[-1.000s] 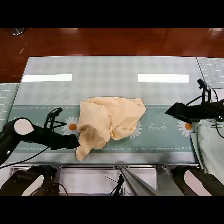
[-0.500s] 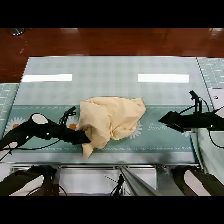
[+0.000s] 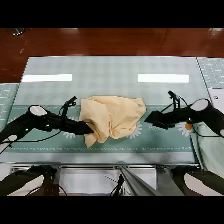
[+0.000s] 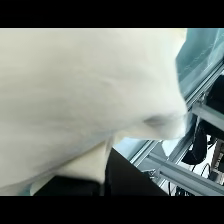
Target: Fold the shirts.
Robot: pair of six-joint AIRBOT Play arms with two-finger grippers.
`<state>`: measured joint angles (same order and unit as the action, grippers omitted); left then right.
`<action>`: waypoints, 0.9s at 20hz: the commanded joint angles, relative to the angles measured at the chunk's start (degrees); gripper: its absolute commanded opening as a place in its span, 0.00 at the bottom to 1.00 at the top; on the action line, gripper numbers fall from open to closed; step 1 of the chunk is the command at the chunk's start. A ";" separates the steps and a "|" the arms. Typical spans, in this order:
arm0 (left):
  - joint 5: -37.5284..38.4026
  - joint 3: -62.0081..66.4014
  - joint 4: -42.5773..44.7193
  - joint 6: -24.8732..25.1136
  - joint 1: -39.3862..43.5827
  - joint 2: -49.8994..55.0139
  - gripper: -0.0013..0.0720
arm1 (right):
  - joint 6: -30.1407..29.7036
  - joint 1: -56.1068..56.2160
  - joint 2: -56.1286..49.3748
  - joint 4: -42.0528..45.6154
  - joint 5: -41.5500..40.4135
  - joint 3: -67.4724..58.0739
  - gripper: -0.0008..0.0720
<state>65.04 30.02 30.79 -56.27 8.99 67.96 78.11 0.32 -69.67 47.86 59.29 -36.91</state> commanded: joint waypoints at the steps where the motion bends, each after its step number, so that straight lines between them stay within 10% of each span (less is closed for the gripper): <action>1: 0.11 1.97 -0.39 0.04 -0.04 0.04 0.05 | 0.57 4.31 -9.90 -3.63 -2.60 -7.96 0.86; 6: -0.07 1.97 -0.42 0.07 -0.04 0.04 0.05 | 2.10 8.02 -20.20 -4.50 -1.84 -18.75 0.76; 8: 0.04 2.56 -0.39 0.07 -0.50 0.00 0.05 | 1.11 8.02 -21.35 -4.37 0.37 -23.08 0.03; 18: 1.11 38.45 -26.91 -2.38 -22.86 -8.20 0.05 | 11.78 -1.49 -15.69 6.40 17.75 -92.67 0.04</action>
<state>67.53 56.73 13.21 -56.53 -7.90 62.02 86.17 1.19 -87.11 51.05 73.43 -110.19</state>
